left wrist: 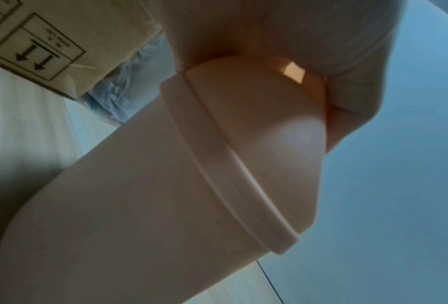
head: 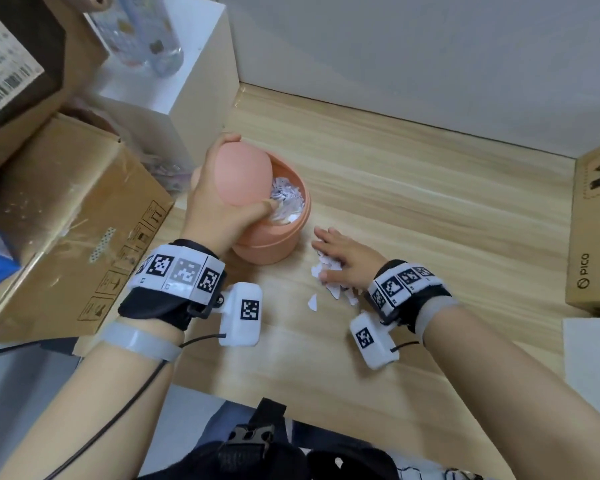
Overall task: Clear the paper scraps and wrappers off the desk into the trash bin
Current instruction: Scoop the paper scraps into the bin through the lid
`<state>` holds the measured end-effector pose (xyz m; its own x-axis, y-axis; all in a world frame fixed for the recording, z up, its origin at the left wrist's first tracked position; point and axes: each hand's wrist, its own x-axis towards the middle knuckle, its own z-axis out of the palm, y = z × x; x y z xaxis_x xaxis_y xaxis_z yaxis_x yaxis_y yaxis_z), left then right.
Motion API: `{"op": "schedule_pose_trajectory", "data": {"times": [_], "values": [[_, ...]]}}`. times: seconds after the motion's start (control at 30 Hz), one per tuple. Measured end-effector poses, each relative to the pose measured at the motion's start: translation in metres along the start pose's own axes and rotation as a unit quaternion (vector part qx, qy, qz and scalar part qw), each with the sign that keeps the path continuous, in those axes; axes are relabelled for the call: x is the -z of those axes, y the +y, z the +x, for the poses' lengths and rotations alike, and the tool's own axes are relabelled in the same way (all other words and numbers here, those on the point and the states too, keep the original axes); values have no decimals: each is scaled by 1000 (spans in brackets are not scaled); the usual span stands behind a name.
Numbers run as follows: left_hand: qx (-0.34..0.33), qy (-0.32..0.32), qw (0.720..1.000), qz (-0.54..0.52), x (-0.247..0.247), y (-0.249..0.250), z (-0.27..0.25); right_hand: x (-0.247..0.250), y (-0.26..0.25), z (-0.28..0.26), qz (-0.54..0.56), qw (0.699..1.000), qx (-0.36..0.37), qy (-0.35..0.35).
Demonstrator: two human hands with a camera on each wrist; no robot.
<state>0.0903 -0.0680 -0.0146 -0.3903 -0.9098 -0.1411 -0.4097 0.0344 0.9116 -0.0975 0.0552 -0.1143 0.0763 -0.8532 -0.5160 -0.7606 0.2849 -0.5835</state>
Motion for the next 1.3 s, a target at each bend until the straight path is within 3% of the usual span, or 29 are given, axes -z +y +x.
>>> {"op": "schedule_pose_trajectory", "data": {"times": [0.07, 0.13, 0.23, 0.3, 0.37, 0.6, 0.83, 0.9, 1.0, 1.1, 1.2, 1.3], "values": [[-5, -13, 1000, 11, -6, 4, -1, -5, 4, -15, 59, 998, -5, 18], [-6, -20, 1000, 14, -14, 7, -2, -6, 9, -30, 132, 987, -22, 87], [-3, -22, 1000, 6, -22, 9, -3, -8, 20, -51, 121, 961, -130, 210], [-2, -24, 1000, 7, -24, 10, -4, -15, 18, -61, 107, 943, -219, 227], [-5, -23, 1000, 12, -26, 11, -4, -27, 7, -59, 99, 939, -250, 214], [-13, -24, 999, 19, -28, 11, -7, -49, -25, -28, -69, 970, -191, 134], [1, -19, 1000, 20, -28, 12, -10, -43, -13, -34, 35, 974, -124, 186], [4, -21, 1000, 21, -28, 12, -11, -38, -12, -36, 59, 969, -147, 191], [9, -24, 999, 25, -28, 13, -13, -19, -15, -40, 51, 964, -227, 127], [15, -26, 999, 27, -27, 14, -13, 4, -19, -45, 144, 939, -263, 167], [22, -31, 999, 24, -27, 16, -14, 40, -36, -54, 247, 913, -228, 232], [25, -35, 999, 25, -27, 17, -14, 78, -59, -54, 259, 917, -152, 262]]}}
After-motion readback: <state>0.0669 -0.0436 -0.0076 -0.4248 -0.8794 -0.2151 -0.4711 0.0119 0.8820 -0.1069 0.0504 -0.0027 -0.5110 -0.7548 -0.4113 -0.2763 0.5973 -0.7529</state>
